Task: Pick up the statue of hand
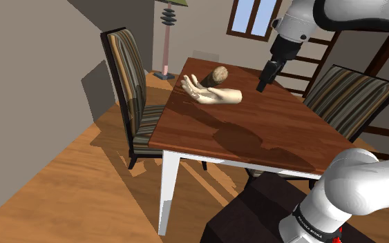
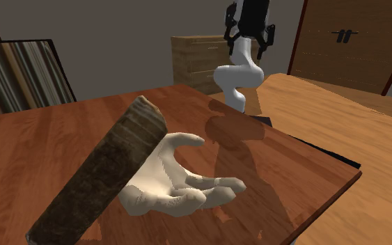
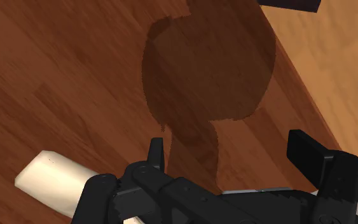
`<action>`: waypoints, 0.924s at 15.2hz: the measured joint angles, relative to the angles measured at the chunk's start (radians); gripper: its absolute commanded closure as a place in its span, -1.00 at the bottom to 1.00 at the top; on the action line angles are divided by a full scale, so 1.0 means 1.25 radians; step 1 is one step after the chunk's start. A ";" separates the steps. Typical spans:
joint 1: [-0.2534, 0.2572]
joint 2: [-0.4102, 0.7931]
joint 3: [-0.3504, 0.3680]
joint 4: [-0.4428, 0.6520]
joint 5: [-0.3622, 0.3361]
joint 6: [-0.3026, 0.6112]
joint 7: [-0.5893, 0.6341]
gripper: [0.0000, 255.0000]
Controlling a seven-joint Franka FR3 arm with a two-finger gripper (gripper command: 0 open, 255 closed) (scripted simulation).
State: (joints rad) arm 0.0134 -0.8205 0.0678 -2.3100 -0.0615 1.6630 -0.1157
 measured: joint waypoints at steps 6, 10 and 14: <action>0.021 0.087 -0.094 0.030 -0.013 0.059 -0.149 -1.00; 0.048 0.196 -0.182 0.081 -0.005 0.113 -0.303 -1.00; 0.080 0.318 -0.263 0.162 0.029 0.140 -0.464 -1.00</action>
State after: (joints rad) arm 0.1131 -0.4226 -0.2608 -2.1081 -0.0257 1.8380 -0.6955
